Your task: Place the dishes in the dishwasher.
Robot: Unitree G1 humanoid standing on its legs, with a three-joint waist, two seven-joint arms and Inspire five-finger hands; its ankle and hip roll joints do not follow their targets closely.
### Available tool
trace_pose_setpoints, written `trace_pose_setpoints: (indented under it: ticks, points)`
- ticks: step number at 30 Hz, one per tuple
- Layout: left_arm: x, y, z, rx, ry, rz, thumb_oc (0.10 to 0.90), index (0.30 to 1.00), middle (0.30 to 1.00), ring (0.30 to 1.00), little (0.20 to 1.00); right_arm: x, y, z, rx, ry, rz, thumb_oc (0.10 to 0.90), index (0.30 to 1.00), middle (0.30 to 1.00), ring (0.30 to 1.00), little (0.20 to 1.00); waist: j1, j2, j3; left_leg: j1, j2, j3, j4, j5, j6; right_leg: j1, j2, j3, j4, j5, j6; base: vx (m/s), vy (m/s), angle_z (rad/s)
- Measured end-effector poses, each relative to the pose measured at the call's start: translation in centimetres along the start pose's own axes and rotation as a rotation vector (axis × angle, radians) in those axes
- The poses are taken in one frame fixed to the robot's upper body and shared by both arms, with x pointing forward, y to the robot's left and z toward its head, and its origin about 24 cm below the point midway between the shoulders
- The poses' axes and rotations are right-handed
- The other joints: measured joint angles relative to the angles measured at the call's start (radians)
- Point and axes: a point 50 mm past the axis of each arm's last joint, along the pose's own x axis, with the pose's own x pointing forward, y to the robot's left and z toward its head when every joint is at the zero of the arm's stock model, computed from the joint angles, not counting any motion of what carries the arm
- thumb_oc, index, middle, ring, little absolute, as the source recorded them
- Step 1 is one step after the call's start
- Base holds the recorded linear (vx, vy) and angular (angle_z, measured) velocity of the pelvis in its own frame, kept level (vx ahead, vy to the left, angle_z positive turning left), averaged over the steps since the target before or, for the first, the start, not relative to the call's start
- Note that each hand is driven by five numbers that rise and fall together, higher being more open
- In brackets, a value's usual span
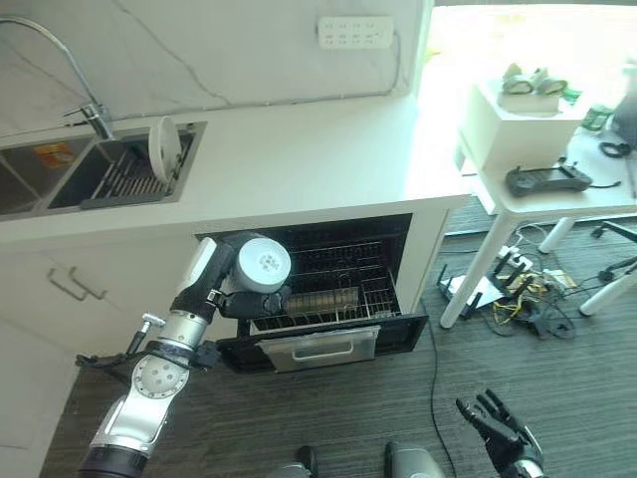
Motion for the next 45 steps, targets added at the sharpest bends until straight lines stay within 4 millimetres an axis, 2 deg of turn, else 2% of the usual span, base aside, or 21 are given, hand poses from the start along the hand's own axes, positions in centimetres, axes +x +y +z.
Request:
trace_pose_setpoints:
  ticks: [3, 4, 6, 8, 10, 12, 16, 17, 18, 20, 22, 24, 27, 29, 33, 38, 41, 45]
  points:
    - [-0.3, -2.2, -0.9, -0.438, 0.008, 0.122, 0.400, 0.300, 0.300, 0.300, 0.300, -0.6, 1.1, 2.8, 0.020, -0.181, 0.023, 0.800, 0.900, 0.900, 0.900, 0.900, -0.030, -0.007, -0.024, -0.002, 0.009, 0.030, 0.019, -0.014, 0.011, 0.006, 0.010, 0.025, -0.033, 0.031, 0.006, -0.02, 0.021, -0.33]
    - [-0.3, -2.6, -1.1, -0.524, 0.010, 0.133, 0.400, 0.300, 0.300, 0.300, 0.300, -0.7, 1.6, 3.7, 0.018, -0.226, 0.041, 0.800, 0.900, 0.900, 0.900, 0.900, -0.037, -0.009, -0.027, -0.001, 0.011, 0.036, 0.018, -0.014, 0.013, 0.005, 0.013, 0.031, -0.039, 0.036, 0.007, -0.02, 0.014, -0.17]
    - [-0.5, -3.0, -1.3, -0.638, 0.009, 0.152, 0.400, 0.300, 0.300, 0.300, 0.300, -0.8, 2.4, 4.8, 0.011, -0.280, 0.076, 0.800, 0.900, 0.900, 0.900, 0.900, -0.052, -0.011, -0.030, 0.000, 0.012, 0.039, 0.018, -0.014, 0.013, 0.006, 0.014, 0.034, -0.045, 0.040, 0.008, -0.01, 0.016, -0.11]
    - [-0.8, -3.4, -1.8, -0.776, 0.025, 0.153, 0.400, 0.300, 0.300, 0.300, 0.300, -0.9, 3.7, 6.8, -0.105, -0.375, 0.149, 0.800, 0.900, 0.900, 0.900, 0.900, -0.058, -0.012, -0.031, 0.006, 0.015, 0.054, 0.014, -0.014, 0.013, 0.006, 0.016, 0.043, -0.049, 0.047, 0.008, -0.02, 0.020, -0.18]
    - [-1.1, -3.8, -2.1, -0.897, 0.030, 0.168, 0.400, 0.300, 0.300, 0.300, 0.300, -1.4, 4.9, 8.5, -0.257, -0.440, 0.221, 0.800, 0.900, 0.900, 0.900, 0.900, -0.062, -0.012, -0.032, 0.007, 0.015, 0.057, 0.013, -0.014, 0.013, 0.006, 0.016, 0.043, -0.055, 0.052, 0.008, -0.01, 0.009, -0.09]
    - [-1.7, -4.6, -2.6, -1.024, 0.050, 0.186, 0.400, 0.300, 0.300, 0.300, 0.300, -2.4, 7.0, 10.8, -0.458, -0.527, 0.367, 0.800, 0.900, 0.900, 0.900, 0.900, -0.062, -0.019, -0.036, 0.007, 0.017, 0.057, 0.012, -0.014, 0.012, 0.006, 0.017, 0.042, -0.056, 0.053, 0.009, 0.00, 0.000, 0.00]
    - [-2.3, -4.8, -2.9, -1.082, 0.070, 0.197, 0.400, 0.300, 0.300, 0.300, 0.300, -2.5, 8.1, 11.4, -0.513, -0.566, 0.434, 0.800, 0.900, 0.900, 0.900, 0.900, -0.052, -0.033, -0.047, 0.007, 0.020, 0.056, 0.011, -0.014, 0.012, 0.005, 0.020, 0.040, -0.056, 0.053, 0.008, 0.00, 0.000, 0.00]
    - [-2.6, -5.2, -2.8, -1.171, 0.051, 0.229, 0.400, 0.300, 0.300, 0.300, 0.300, -3.1, 9.5, 12.6, -0.575, -0.584, 0.512, 0.800, 0.900, 0.900, 0.900, 0.900, -0.052, -0.033, -0.047, 0.006, 0.018, 0.058, 0.010, -0.014, 0.013, 0.005, 0.017, 0.040, -0.060, 0.057, 0.008, -0.03, 0.010, -0.05]
    - [-2.6, -5.7, -2.5, -1.219, 0.042, 0.229, 0.400, 0.300, 0.300, 0.300, 0.300, -4.3, 11.7, 14.0, -0.658, -0.653, 0.629, 0.800, 0.900, 0.900, 0.900, 0.900, -0.052, -0.033, -0.048, 0.005, 0.020, 0.061, 0.009, -0.013, 0.014, 0.006, 0.018, 0.040, -0.070, 0.064, 0.008, -0.01, 0.004, -0.11]
    - [-3.1, -7.1, -2.1, -1.331, 0.069, 0.203, 0.400, 0.300, 0.300, 0.300, 0.300, -7.7, 16.7, 15.8, -0.805, -0.829, 0.886, 0.800, 0.900, 0.900, 0.900, 0.900, -0.047, -0.036, -0.051, 0.007, 0.026, 0.066, 0.003, -0.013, 0.014, 0.006, 0.012, 0.017, -0.075, 0.066, 0.008, -0.02, -0.023, -0.07]
    - [-3.4, -8.3, -2.3, -1.380, 0.128, 0.168, 0.400, 0.300, 0.300, 0.300, 0.300, -8.8, 19.3, 15.8, -0.881, -0.923, 1.005, 0.800, 0.900, 0.900, 0.900, 0.900, -0.029, -0.048, -0.061, 0.008, 0.026, 0.060, -0.005, -0.007, 0.017, 0.005, 0.013, 0.010, -0.075, 0.066, 0.007, -0.04, -0.026, 0.06]
    - [-3.5, -9.4, -2.4, -1.401, 0.189, 0.138, 0.400, 0.300, 0.300, 0.300, 0.300, -7.9, 20.5, 15.7, -0.954, -0.938, 0.997, 0.800, 0.900, 0.900, 0.900, 0.900, -0.004, -0.055, -0.066, 0.005, 0.026, 0.054, -0.006, -0.005, 0.016, 0.006, 0.012, 0.008, -0.075, 0.065, 0.006, -0.03, -0.017, 0.09]
    - [-3.5, -9.7, -2.5, -1.422, 0.227, 0.140, 0.400, 0.300, 0.300, 0.300, 0.300, -5.9, 20.6, 14.8, -1.041, -0.838, 0.918, 0.800, 0.900, 0.900, 0.900, 0.900, 0.032, -0.052, -0.068, 0.003, 0.021, 0.053, -0.007, -0.004, 0.016, 0.006, 0.006, 0.001, -0.075, 0.066, 0.007, -0.02, -0.019, 0.06]
    - [-3.6, -9.6, -2.6, -1.437, 0.233, 0.146, 0.400, 0.300, 0.300, 0.300, 0.300, -5.4, 20.7, 14.0, -1.091, -0.785, 0.913, 0.800, 0.900, 0.900, 0.900, 0.900, 0.040, -0.049, -0.069, -0.005, 0.019, 0.039, -0.006, -0.001, 0.022, 0.013, 0.002, -0.015, -0.074, 0.067, 0.009, -0.02, -0.023, 0.17]
    - [-3.6, -10.4, -2.9, -1.477, 0.298, 0.135, 0.400, 0.300, 0.300, 0.300, 0.300, -5.2, 21.8, 13.0, -1.142, -0.757, 0.958, 0.800, 0.900, 0.900, 0.900, 0.900, 0.052, -0.043, -0.068, -0.010, 0.019, 0.011, -0.007, 0.011, 0.026, 0.018, 0.001, -0.040, -0.076, 0.064, 0.007, -0.01, -0.015, 0.22]
    - [-3.8, -10.7, -3.2, -1.489, 0.339, 0.133, 0.400, 0.300, 0.300, 0.300, 0.300, -5.1, 22.9, 13.4, -1.164, -0.783, 0.971, 0.800, 0.900, 0.900, 0.900, 0.900, 0.069, -0.030, -0.068, -0.011, 0.018, -0.009, -0.023, 0.020, 0.017, 0.024, 0.000, -0.059, -0.074, 0.059, -0.001, 0.00, -0.010, 0.12]
    - [-3.9, -10.9, -3.2, -1.494, 0.357, 0.119, 0.400, 0.300, 0.300, 0.300, 0.300, -4.9, 22.8, 13.2, -1.198, -0.753, 0.969, 0.800, 0.900, 0.900, 0.900, 0.900, 0.087, -0.026, -0.067, -0.011, 0.018, -0.020, -0.023, 0.022, 0.017, 0.023, -0.001, -0.070, -0.070, 0.054, -0.008, 0.00, -0.009, 0.09]
    - [-4.0, -11.1, -3.4, -1.495, 0.378, 0.111, 0.400, 0.300, 0.300, 0.300, 0.300, -4.7, 22.8, 12.4, -1.175, -0.698, 0.996, 0.800, 0.900, 0.900, 0.900, 0.900, 0.088, -0.024, -0.066, -0.013, 0.018, -0.029, -0.024, 0.025, 0.019, 0.027, -0.002, -0.079, -0.070, 0.052, -0.009, 0.00, -0.003, 0.07]
